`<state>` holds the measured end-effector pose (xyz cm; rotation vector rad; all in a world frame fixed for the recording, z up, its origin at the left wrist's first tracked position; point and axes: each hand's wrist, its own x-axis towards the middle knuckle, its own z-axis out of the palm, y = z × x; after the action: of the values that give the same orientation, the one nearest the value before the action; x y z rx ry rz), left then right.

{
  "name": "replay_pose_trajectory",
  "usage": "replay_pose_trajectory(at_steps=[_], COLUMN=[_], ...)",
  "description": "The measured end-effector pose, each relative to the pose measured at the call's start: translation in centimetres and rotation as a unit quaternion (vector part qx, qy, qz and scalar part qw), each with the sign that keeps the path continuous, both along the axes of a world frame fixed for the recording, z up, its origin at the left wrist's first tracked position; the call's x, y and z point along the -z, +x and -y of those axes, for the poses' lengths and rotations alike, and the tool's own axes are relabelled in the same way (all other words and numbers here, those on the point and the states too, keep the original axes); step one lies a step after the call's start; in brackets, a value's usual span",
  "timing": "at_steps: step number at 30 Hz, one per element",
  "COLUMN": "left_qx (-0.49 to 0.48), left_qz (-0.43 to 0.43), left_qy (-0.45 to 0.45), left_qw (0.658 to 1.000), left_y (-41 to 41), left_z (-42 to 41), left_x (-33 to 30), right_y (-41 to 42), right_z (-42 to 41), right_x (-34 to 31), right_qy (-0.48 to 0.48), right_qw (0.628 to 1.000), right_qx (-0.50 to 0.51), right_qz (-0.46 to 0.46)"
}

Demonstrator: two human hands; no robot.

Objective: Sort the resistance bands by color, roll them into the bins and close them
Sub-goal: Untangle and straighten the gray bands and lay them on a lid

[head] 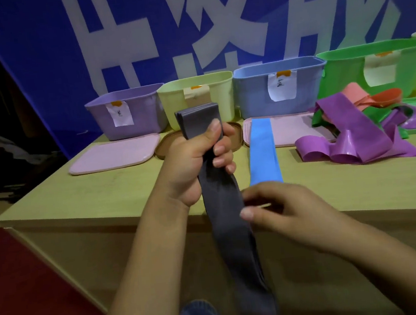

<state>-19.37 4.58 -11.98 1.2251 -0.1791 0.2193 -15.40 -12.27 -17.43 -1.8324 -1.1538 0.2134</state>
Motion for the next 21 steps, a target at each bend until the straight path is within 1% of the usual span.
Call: replay_pose_trajectory(at_steps=[2,4,6,9,11,14,17,19,21], left_qx=[0.020,0.008,-0.023,-0.075,-0.107,-0.134,-0.153,-0.173,-0.195], left_qz=[0.025,0.041,0.064,0.093,0.088,0.068,0.071,0.062,0.044], left_qy=[0.019,0.029,0.031,0.074,0.076,0.048,0.061,0.077,0.075], left_qw=[0.999,0.999,0.997,0.990,0.988,0.987,0.984,0.980,0.977], left_y=[-0.6,-1.1,-1.5,-2.0,-2.1,-2.0,-1.8,-1.6,-1.3], left_z=[0.1,0.0,-0.5,-1.2,-1.6,-2.0,-2.4,-2.8,-3.6], left_x=[-0.1,-0.1,-0.1,-0.3,-0.4,-0.6,-0.9,-1.3,-1.6], right_y=[0.7,1.1,1.3,1.4,1.4,1.5,1.5,1.9,2.6], right_z=[-1.0,-2.0,-3.0,-4.2,-5.0,-6.1,-7.1,-7.6,-8.2], right_x=[-1.8,-3.2,-4.1,-4.3,-4.3,-4.3,-4.7,-5.4,-6.2], right_qy=[0.045,0.079,0.071,0.068,0.087,0.112,0.097,0.085,0.092], right_qw=[0.998,0.996,0.997,0.997,0.996,0.993,0.991,0.993,0.995], right_qx=[0.038,0.027,0.017,0.033,0.027,0.030,0.058,0.056,0.044], right_qz=[0.007,0.015,0.018,0.027,0.022,0.024,0.077,0.053,-0.005])
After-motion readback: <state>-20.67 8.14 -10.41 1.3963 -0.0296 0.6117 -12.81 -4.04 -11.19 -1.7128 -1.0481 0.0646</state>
